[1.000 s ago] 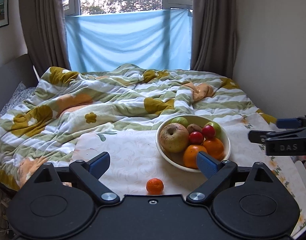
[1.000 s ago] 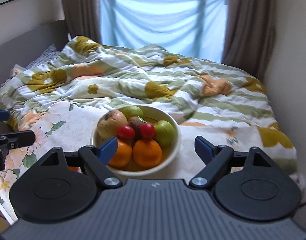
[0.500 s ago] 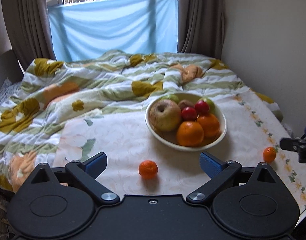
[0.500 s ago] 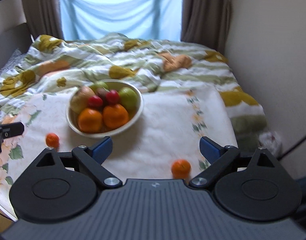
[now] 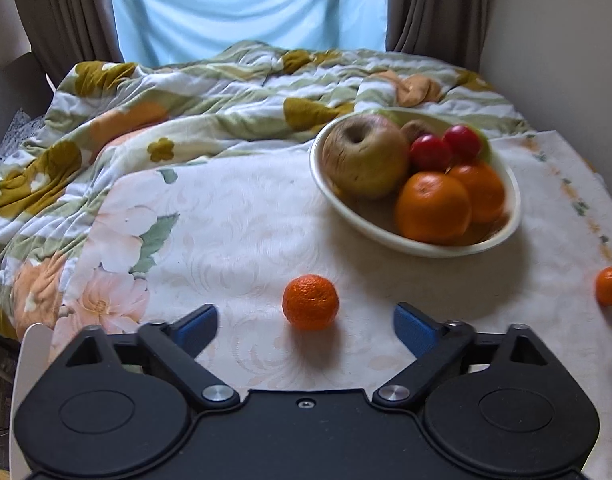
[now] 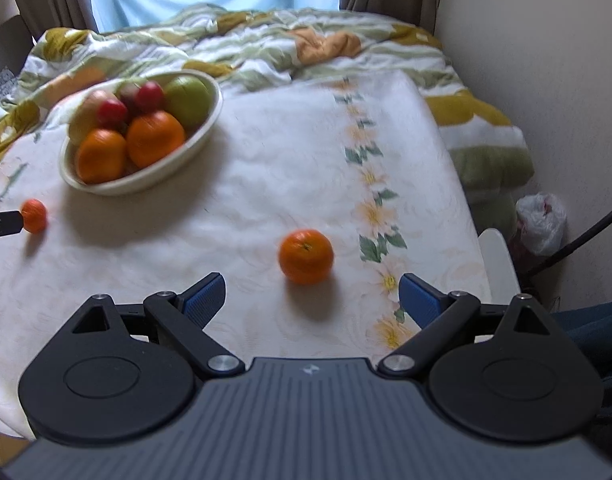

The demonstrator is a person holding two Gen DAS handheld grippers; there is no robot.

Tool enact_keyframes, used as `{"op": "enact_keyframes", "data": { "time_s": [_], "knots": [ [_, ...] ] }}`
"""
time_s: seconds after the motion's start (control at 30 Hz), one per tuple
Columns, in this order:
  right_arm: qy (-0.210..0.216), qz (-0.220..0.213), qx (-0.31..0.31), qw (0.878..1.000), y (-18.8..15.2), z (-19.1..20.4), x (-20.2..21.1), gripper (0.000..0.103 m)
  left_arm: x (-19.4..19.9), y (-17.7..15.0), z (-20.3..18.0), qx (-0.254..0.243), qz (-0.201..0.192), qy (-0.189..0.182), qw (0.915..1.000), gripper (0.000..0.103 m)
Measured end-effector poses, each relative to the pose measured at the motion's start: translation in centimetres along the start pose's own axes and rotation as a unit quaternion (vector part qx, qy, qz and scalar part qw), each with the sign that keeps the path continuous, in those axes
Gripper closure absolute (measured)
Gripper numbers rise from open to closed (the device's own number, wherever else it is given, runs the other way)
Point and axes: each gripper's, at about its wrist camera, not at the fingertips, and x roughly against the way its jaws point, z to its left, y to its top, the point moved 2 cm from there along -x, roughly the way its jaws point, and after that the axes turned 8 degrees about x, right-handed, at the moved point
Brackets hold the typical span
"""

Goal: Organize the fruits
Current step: 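Withdraw both tools and move each toward a small tangerine on the cloth, then grasp a small tangerine with the left tool while the right tool grasps another tangerine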

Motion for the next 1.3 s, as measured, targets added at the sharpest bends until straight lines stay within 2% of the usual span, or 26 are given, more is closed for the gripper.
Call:
{"op": "enact_keyframes", "data": {
  "time_s": [0.1,0.17,0.2,0.27,0.33,0.4,0.63,1.03,1.17,1.3],
  "knots": [
    [0.002,0.004,-0.001,1.0,-0.1,-0.4,-1.2,0.0,-1.0,0.1,0.1,0.0,0.005,0.003,1.0,0.021],
    [0.002,0.006,-0.003,1.0,0.0,-0.7,-1.8,0.0,-1.6,0.1,0.0,-0.001,0.01,0.003,0.9999,0.035],
    [0.003,0.007,-0.004,1.0,0.0,-0.8,-2.1,0.0,-1.8,0.1,-0.1,-0.003,0.013,0.004,0.9999,0.037],
    [0.006,0.008,-0.007,1.0,0.1,-0.8,-2.6,0.0,-2.1,0.1,-0.3,-0.003,0.017,0.003,0.9998,0.048],
    [0.01,0.009,-0.008,1.0,0.2,-0.9,-2.9,0.0,-2.2,0.0,-0.5,-0.004,0.018,0.005,0.9998,0.052],
    [0.016,0.009,-0.009,1.0,0.2,-0.9,-3.1,0.0,-2.3,0.1,-0.6,-0.006,0.018,0.005,0.9998,0.063],
    [0.023,0.01,-0.004,1.0,0.3,-0.6,-3.4,0.008,-2.1,-0.1,-0.7,-0.011,0.021,0.004,0.9997,0.063],
    [0.011,-0.002,0.009,1.0,1.0,0.2,-3.7,0.032,-0.8,-1.5,-0.6,-0.011,0.03,-0.01,0.9994,0.064],
    [0.01,-0.004,0.011,1.0,1.1,0.4,-3.7,0.05,-0.2,-1.8,-0.2,0.0,0.026,-0.011,0.9996,0.064],
    [0.011,-0.007,0.013,1.0,1.3,0.7,-3.2,0.05,0.9,-1.7,-0.2,0.005,0.02,-0.018,0.9996,0.064]
  ]
}}
